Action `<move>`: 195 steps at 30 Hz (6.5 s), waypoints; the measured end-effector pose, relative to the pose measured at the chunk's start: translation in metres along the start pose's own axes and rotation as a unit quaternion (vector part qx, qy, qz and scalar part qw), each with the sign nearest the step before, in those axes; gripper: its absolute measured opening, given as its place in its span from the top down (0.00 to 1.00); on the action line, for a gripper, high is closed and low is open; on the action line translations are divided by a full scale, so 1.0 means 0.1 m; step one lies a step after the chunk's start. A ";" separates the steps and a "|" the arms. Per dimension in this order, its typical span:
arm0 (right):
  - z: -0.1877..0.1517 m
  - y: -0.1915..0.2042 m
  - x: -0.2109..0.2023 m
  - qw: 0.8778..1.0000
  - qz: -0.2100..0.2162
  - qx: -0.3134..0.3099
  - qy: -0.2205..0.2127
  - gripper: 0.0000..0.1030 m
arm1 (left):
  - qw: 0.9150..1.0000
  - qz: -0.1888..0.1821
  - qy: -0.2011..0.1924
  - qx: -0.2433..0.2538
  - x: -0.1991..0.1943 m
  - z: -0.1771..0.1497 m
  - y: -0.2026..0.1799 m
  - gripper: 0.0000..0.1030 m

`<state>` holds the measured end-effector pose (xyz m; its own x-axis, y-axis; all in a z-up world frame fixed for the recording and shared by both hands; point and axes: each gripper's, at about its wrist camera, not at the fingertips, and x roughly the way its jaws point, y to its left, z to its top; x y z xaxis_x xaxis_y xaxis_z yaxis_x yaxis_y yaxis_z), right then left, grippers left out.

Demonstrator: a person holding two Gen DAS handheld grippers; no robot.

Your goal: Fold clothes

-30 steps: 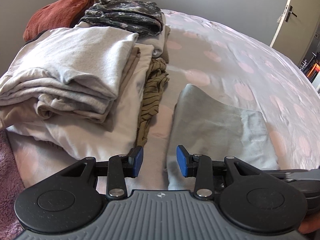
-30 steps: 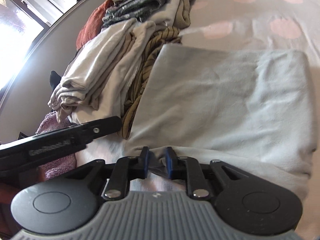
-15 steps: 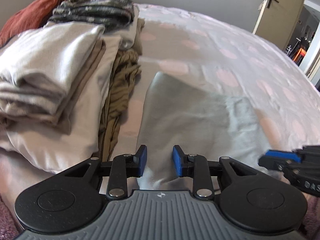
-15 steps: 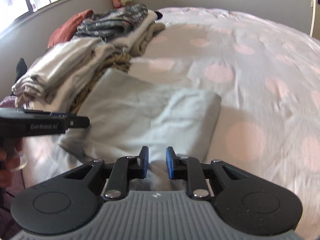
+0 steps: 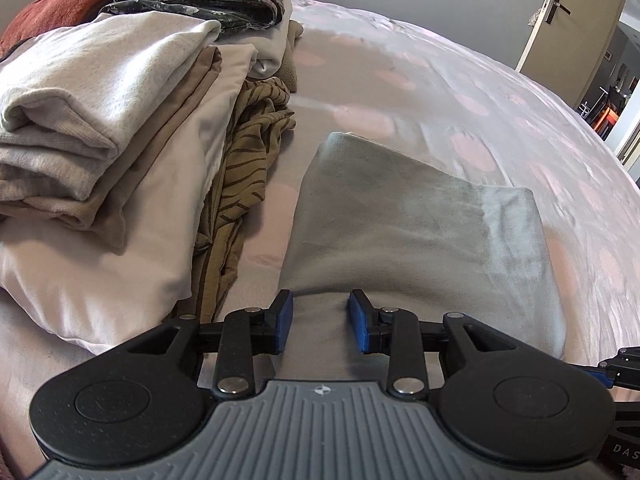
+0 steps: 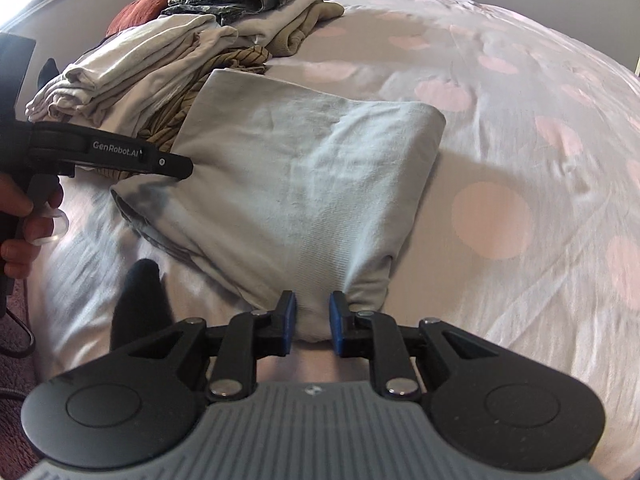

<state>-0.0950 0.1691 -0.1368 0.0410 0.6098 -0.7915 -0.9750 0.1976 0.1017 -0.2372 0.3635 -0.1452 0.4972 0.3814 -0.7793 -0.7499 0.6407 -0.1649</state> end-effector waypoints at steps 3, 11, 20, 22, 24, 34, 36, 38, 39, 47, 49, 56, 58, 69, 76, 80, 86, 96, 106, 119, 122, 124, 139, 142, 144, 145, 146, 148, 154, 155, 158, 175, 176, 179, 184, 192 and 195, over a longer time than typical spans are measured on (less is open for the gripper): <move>-0.02 -0.02 -0.02 1.000 0.002 0.003 0.000 0.81 | 1.000 0.003 -0.003 -0.005 -0.07 0.01 -0.01 0.71; 0.06 -0.14 -0.38 0.998 -0.002 0.040 -0.058 0.77 | 0.999 -0.003 -0.037 -0.032 -0.32 0.09 0.06 0.71; 0.33 -0.36 -0.40 0.993 -0.044 0.050 -0.093 0.76 | 0.998 -0.009 -0.053 -0.024 -0.32 0.27 0.06 0.71; 0.36 -0.42 -0.36 0.993 -0.051 0.055 -0.095 0.76 | 0.998 -0.010 -0.052 -0.020 -0.29 0.30 0.06 0.71; 0.40 -0.46 -0.32 0.992 -0.056 0.054 -0.094 0.76 | 0.999 -0.011 -0.051 -0.015 -0.25 0.34 0.04 0.71; 0.58 -0.53 0.01 0.993 -0.074 0.038 -0.084 0.76 | 0.998 -0.017 -0.053 0.032 0.01 0.49 -0.18 0.71; 0.61 -0.55 0.07 0.993 -0.076 0.035 -0.081 0.76 | 0.998 -0.017 -0.048 0.033 0.09 0.51 -0.19 0.71; 0.59 -0.56 0.14 0.994 -0.076 0.038 -0.072 0.76 | 0.999 -0.015 -0.041 0.030 0.16 0.52 -0.17 0.72; 0.58 -0.57 0.18 0.994 -0.075 0.040 -0.067 0.76 | 0.999 -0.014 -0.038 0.028 0.20 0.52 -0.16 0.73; 0.50 -0.66 0.38 0.995 -0.069 0.055 -0.042 0.75 | 0.999 -0.020 -0.017 0.018 0.44 0.47 -0.03 0.74; 0.50 -0.67 0.39 0.995 -0.067 0.056 -0.041 0.74 | 0.999 -0.024 -0.015 0.013 0.48 0.48 0.00 0.73; 0.49 -0.69 0.39 0.995 -0.061 0.064 -0.045 0.72 | 0.998 -0.052 -0.021 -0.021 0.51 0.48 0.16 0.72; 0.47 -0.71 0.37 0.995 -0.061 0.071 -0.047 0.70 | 0.998 -0.047 -0.028 -0.020 0.44 0.48 0.14 0.72; 0.34 -1.09 0.22 0.973 0.037 0.220 -0.052 0.54 | 0.998 -0.027 -0.025 -0.048 0.04 0.33 0.23 0.49; 0.29 -1.11 0.39 0.955 0.112 0.275 -0.028 0.54 | 0.998 -0.019 -0.003 -0.053 0.16 0.24 0.28 0.49; 0.28 -1.11 0.55 0.945 0.139 0.297 -0.023 0.55 | 0.998 -0.027 -0.004 -0.061 0.19 0.21 0.31 0.49; 0.32 -1.19 0.67 0.930 0.172 0.324 -0.019 0.55 | 0.998 -0.028 -0.007 -0.064 0.22 0.17 0.31 0.49; -0.05 -1.17 0.34 0.923 0.206 0.326 0.023 0.65 | 0.998 -0.026 -0.012 -0.063 0.20 0.14 0.31 0.49; -0.22 -0.90 0.03 0.956 0.155 0.246 0.031 0.90 | 0.998 -0.013 -0.010 -0.056 0.19 0.16 0.24 0.49; -0.33 -0.81 -0.03 0.967 0.135 0.208 0.052 0.99 | 1.000 0.015 0.000 -0.022 0.16 0.20 0.11 0.49; -0.32 -0.88 -0.13 0.966 0.129 0.222 0.026 0.91 | 1.000 0.014 -0.003 -0.014 0.09 0.20 0.11 0.49; -0.28 -0.94 -0.18 0.963 0.136 0.234 0.001 0.77 | 1.000 0.009 -0.004 -0.015 0.05 0.18 0.13 0.49; 0.12 -1.23 0.50 0.924 0.187 0.333 -0.019 0.52 | 0.997 -0.053 -0.009 -0.060 0.16 0.07 0.33 0.48; 0.17 -1.24 0.61 0.919 0.193 0.343 -0.013 0.62 | 0.996 -0.063 -0.008 -0.069 0.19 0.07 0.36 0.48; 0.21 -1.22 0.61 0.924 0.186 0.334 -0.011 0.72 | 0.995 -0.068 -0.006 -0.074 0.20 0.08 0.36 0.48; 0.22 -1.22 0.59 0.926 0.183 0.331 -0.013 0.78 | 0.995 -0.070 -0.006 -0.075 0.21 0.08 0.36 0.48; 0.23 -1.21 0.57 0.927 0.179 0.328 -0.016 0.82 | 0.995 -0.071 -0.006 -0.075 0.21 0.08 0.36 0.48; 0.24 -1.19 0.50 0.930 0.172 0.324 -0.022 0.85 | 0.994 -0.076 -0.007 -0.078 0.21 0.09 0.35 0.48; 0.19 -1.38 0.32 0.931 0.142 0.334 -0.028 0.86 | 0.987 -0.132 0.001 -0.087 0.30 0.09 0.27 0.45; 0.16 -1.44 0.32 0.929 0.141 0.341 -0.027 0.86 | 0.986 -0.141 0.005 -0.091 0.34 0.10 0.25 0.44; 0.07 -1.53 0.35 0.920 0.149 0.362 -0.020 0.85 | 0.982 -0.164 0.021 -0.091 0.47 0.15 0.19 0.42; 0.05 -1.52 0.42 0.917 0.149 0.369 -0.019 0.84 | 0.965 -0.220 0.056 -0.132 0.71 0.23 0.19 0.71; 0.06 -1.52 0.41 0.917 0.148 0.370 -0.019 0.84 | 0.966 -0.218 0.050 -0.132 0.69 0.23 0.18 0.75; 0.09 -1.48 0.34 0.920 0.141 0.363 -0.026 0.84 | 0.970 -0.205 0.037 -0.125 0.60 0.23 0.12 0.78; 0.21 -1.40 0.11 0.924 0.139 0.353 -0.051 0.85 | 0.976 -0.192 0.019 -0.105 0.40 0.28 0.03 0.79; 0.72 -1.10 -0.27 0.923 0.181 0.327 -0.091 0.85 | 0.978 -0.183 -0.043 -0.088 -0.29 0.66 0.25 0.79; 1.05 -0.87 -0.34 0.918 0.215 0.316 -0.102 0.85 | 0.980 -0.168 -0.069 -0.077 -0.67 0.88 0.49 0.79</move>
<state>0.0108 0.2115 -0.0557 -0.2147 0.8544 -0.4732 -0.5919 0.2716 0.7588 -0.2687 0.4281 -0.0476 0.7739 0.2602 -0.5774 -0.5858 0.6408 -0.4963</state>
